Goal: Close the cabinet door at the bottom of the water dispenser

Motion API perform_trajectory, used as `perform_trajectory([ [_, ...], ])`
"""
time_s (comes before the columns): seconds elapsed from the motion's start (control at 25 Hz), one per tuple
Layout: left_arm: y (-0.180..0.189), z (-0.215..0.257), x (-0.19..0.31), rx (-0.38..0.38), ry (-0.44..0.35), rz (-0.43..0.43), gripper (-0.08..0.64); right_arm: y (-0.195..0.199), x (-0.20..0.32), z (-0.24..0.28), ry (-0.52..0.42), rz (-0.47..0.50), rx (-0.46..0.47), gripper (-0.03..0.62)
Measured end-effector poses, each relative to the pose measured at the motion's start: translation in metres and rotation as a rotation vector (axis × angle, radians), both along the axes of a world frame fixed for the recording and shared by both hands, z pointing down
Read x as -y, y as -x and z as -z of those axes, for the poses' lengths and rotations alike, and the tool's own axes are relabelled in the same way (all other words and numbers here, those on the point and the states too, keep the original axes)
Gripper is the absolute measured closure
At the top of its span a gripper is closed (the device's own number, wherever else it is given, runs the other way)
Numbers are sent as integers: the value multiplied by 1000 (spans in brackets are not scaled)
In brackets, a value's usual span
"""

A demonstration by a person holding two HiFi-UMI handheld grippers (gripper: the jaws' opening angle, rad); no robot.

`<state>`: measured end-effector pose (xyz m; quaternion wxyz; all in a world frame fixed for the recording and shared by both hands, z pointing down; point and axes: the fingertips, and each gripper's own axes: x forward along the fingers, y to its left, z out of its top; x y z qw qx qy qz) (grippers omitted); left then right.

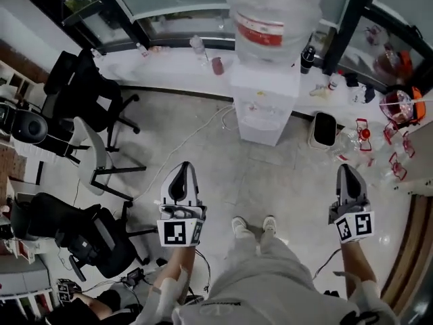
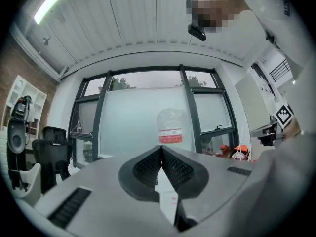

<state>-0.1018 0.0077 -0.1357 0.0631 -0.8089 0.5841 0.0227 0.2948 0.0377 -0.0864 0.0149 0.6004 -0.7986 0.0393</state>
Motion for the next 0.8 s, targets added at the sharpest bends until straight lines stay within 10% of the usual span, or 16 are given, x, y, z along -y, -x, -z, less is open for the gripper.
perform_trajectory([
  [0.8, -15, 30, -54, -20, -54, -8, 552, -3, -72, 66, -125, -9, 11, 577],
])
